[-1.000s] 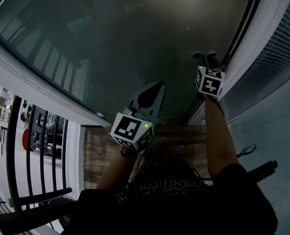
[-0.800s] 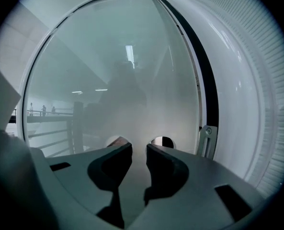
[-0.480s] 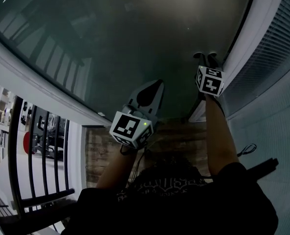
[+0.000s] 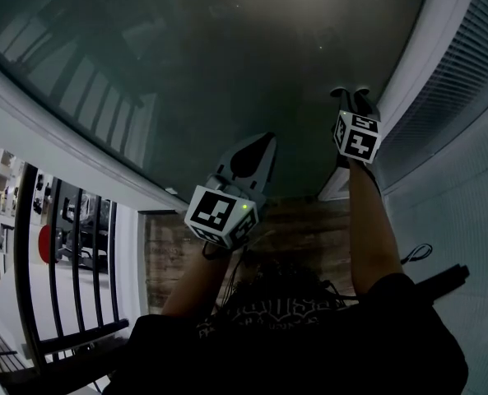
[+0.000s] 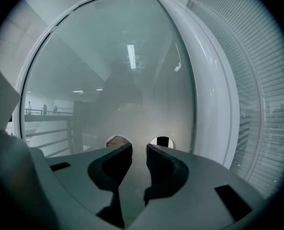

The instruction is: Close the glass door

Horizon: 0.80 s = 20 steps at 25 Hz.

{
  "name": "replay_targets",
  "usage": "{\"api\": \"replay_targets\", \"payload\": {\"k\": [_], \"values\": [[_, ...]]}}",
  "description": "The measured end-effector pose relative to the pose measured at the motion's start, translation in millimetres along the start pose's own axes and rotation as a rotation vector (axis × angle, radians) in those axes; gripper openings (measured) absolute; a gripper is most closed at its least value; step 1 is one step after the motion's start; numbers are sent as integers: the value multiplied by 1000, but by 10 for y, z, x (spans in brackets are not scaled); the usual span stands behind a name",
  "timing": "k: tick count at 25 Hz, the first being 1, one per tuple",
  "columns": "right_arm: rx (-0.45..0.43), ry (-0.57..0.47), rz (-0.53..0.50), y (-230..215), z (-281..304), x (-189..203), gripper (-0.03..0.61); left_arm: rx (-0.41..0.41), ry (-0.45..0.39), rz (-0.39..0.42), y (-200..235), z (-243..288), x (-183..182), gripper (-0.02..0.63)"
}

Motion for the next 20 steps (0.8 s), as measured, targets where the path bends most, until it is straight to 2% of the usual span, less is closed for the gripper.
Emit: {"api": "replay_targets", "payload": {"k": [17,20], "values": [[12,7,0,-69,-69,28,98,15,-11,2,-14,2,-27,2],[25,-22,-3,-107,-200,37,83,16,-16,8,-8,0,-21,2]]}}
Point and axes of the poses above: the fingertips, and each gripper's own axes: z forward along the fingers, y to its left, x out of its underside, the point moved 5 cm from there along -z, backward along the fingers, and after that the axes turned 4 degrees about -z, right-handed, at the moved point
